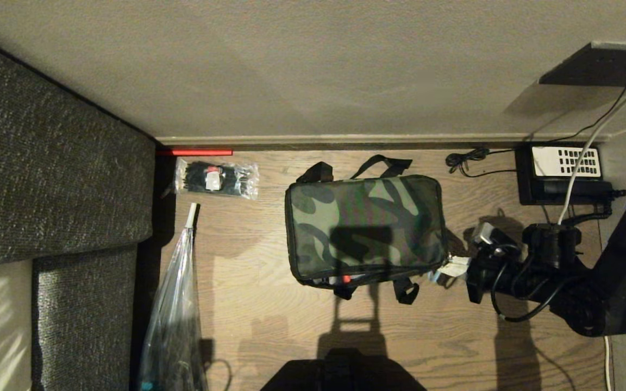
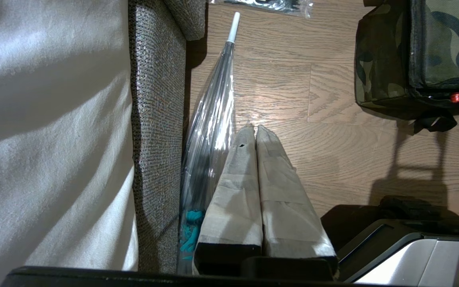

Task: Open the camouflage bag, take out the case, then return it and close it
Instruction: Open the top of the storage box

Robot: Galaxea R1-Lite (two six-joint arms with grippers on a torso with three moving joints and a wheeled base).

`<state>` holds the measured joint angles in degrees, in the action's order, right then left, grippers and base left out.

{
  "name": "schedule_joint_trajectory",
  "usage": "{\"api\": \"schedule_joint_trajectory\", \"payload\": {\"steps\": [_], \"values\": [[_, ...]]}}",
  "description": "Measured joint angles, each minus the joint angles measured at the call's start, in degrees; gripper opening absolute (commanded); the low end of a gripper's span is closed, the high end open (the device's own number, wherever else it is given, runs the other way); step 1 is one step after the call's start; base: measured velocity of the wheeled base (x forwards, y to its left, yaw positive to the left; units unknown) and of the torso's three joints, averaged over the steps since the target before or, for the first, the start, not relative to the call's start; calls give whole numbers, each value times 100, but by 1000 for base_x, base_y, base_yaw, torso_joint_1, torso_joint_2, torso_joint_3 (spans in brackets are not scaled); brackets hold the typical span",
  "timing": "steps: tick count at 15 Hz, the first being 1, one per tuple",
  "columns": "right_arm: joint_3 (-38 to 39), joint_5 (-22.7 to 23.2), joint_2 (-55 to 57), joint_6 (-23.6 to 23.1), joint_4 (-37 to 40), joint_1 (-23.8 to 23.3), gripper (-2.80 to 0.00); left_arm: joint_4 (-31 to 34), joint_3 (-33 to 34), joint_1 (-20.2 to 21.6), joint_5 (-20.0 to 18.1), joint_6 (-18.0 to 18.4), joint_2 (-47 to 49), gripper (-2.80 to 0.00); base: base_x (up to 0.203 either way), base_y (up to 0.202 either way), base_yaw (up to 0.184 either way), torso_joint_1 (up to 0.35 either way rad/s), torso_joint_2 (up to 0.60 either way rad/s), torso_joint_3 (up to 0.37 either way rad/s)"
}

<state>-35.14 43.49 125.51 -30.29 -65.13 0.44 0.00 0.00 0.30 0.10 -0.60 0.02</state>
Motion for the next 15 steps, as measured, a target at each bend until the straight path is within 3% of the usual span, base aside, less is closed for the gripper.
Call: {"api": "schedule_joint_trajectory", "payload": {"steps": [10, 15], "values": [[982, 295, -1249, 98, 1165, 7, -280, 0, 0, 2, -5, 0, 0, -280, 0, 0, 0, 0, 0, 0], [1026, 320, -1521, 146, 1490, -19, -280, 1, 0, 0, -2, 0, 0, -280, 0, 0, 0, 0, 0, 0]]}}
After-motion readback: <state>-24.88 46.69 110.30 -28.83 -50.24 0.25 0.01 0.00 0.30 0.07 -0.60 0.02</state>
